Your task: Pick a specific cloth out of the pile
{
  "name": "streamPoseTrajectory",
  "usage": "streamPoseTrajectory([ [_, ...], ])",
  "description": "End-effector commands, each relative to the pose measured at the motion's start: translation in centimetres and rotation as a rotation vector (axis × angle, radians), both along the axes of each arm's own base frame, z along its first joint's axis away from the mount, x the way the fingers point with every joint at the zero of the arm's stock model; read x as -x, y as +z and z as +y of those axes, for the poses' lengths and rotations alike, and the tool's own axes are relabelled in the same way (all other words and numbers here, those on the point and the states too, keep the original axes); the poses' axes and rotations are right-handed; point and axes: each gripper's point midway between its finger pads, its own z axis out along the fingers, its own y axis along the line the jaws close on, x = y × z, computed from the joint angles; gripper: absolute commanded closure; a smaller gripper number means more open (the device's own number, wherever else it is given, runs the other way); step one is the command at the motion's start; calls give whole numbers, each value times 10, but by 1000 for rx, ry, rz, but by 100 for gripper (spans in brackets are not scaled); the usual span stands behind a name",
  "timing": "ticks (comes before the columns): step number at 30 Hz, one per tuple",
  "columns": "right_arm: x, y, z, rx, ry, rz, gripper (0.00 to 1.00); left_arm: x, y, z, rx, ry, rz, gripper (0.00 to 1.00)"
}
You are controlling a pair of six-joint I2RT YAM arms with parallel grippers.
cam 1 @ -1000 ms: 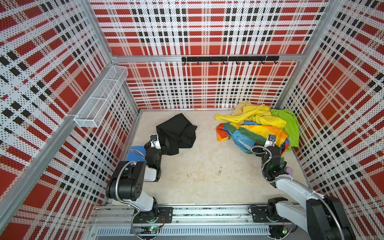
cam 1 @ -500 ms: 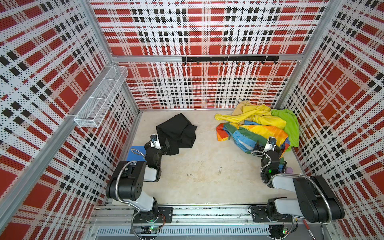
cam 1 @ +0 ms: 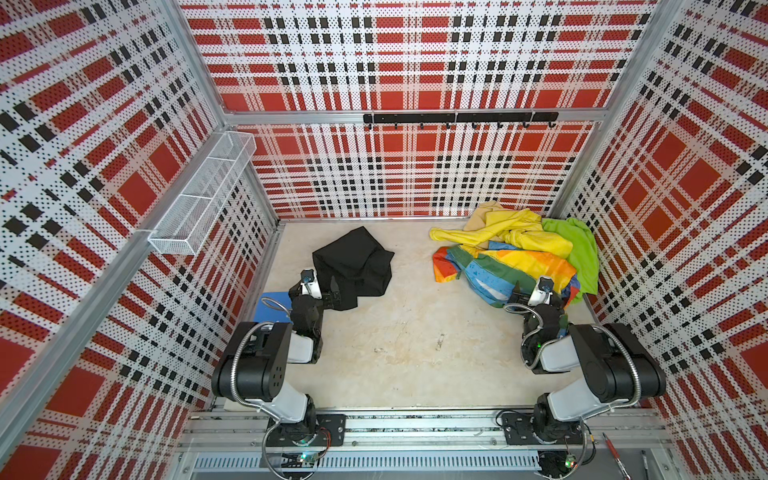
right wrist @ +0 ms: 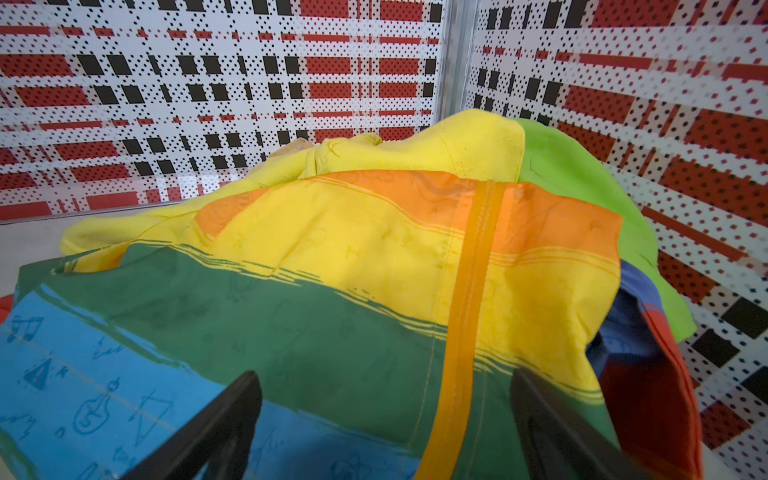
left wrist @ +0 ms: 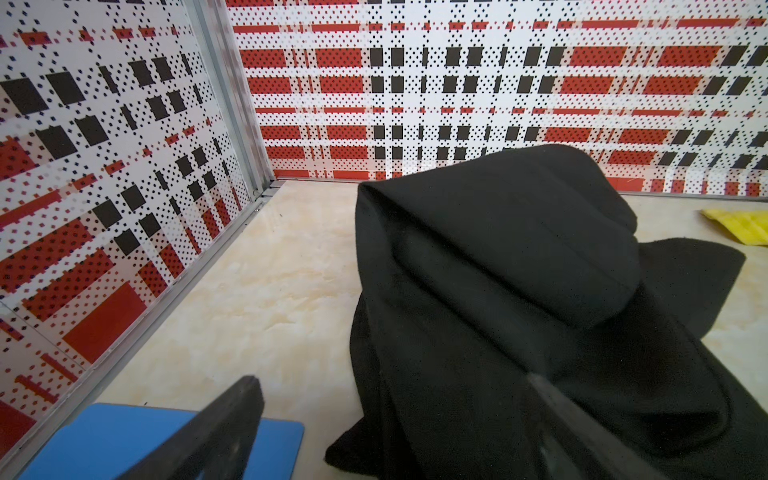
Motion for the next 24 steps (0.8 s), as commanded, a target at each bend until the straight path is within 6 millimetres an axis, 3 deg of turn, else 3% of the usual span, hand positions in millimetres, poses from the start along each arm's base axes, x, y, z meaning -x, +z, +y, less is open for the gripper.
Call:
streamPoseTrajectory([
  [1, -13, 19, 1, -2, 10, -53, 0, -3, 12, 0, 1, 6, -44, 1],
  [14, -15, 20, 0, 4, 2, -55, 0, -3, 12, 0, 1, 4, -44, 1],
  [18, 4, 28, 3, 4, 26, -132, 0, -3, 12, -1, 1, 3, -44, 1],
  [21, 14, 36, 14, 24, 91, -189, 0, -3, 12, 0, 1, 5, -44, 1],
  [24, -1, 31, 31, 58, 194, -132, 0, -3, 12, 0, 1, 5, -44, 1],
])
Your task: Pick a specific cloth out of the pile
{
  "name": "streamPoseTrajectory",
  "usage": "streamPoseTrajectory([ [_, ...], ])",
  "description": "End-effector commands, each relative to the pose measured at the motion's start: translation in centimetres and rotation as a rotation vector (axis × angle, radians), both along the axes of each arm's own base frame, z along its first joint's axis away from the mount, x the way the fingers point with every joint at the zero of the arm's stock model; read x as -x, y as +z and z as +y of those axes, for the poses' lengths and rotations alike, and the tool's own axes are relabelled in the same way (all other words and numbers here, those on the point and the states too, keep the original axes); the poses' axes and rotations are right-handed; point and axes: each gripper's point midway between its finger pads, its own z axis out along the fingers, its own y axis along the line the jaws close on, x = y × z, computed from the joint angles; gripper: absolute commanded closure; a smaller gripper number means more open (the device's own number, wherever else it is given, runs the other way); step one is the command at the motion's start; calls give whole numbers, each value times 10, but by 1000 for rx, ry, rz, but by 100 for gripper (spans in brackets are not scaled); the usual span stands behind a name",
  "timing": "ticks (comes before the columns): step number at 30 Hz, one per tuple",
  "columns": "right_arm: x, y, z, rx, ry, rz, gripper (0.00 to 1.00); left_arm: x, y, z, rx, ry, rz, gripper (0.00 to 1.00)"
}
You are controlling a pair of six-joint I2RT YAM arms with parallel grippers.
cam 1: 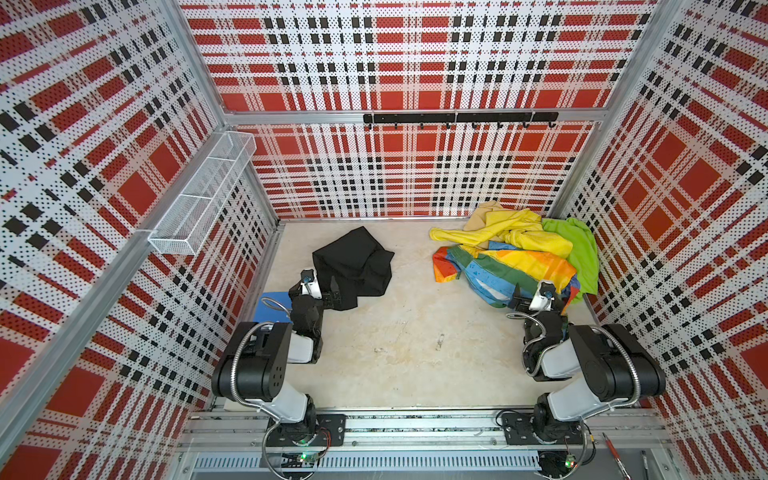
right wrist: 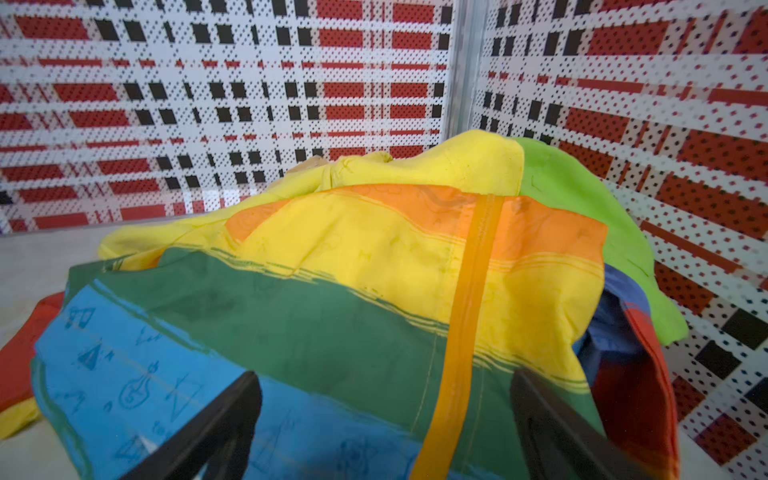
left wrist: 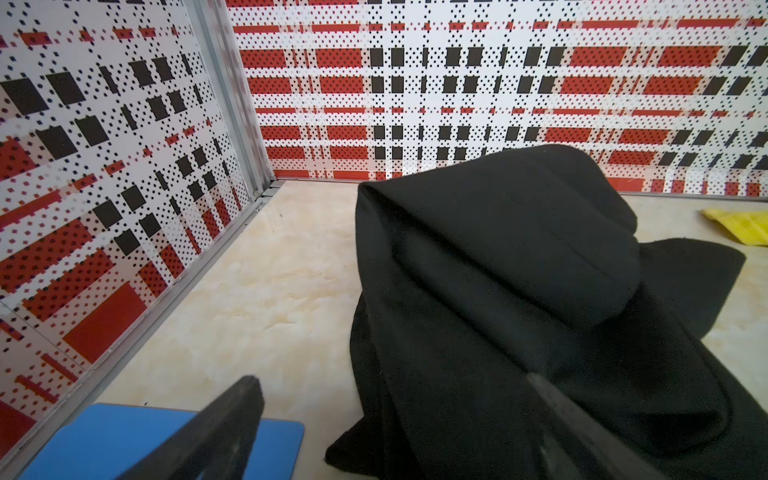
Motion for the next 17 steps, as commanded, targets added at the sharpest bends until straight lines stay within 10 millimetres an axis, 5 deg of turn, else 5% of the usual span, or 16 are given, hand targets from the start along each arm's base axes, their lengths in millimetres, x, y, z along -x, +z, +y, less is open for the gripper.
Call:
streamPoseTrajectory([
  [1, -18, 23, 18, 43, 109, -61, 0, -3, 12, 0, 1, 5, -43, 1],
  [4, -36, 11, 7, 13, 40, 28, 0, -3, 12, 0, 2, 6, -44, 1],
  [17, -34, 13, 5, 8, 33, 15, 0, -4, 11, -3, -2, -11, -41, 1],
])
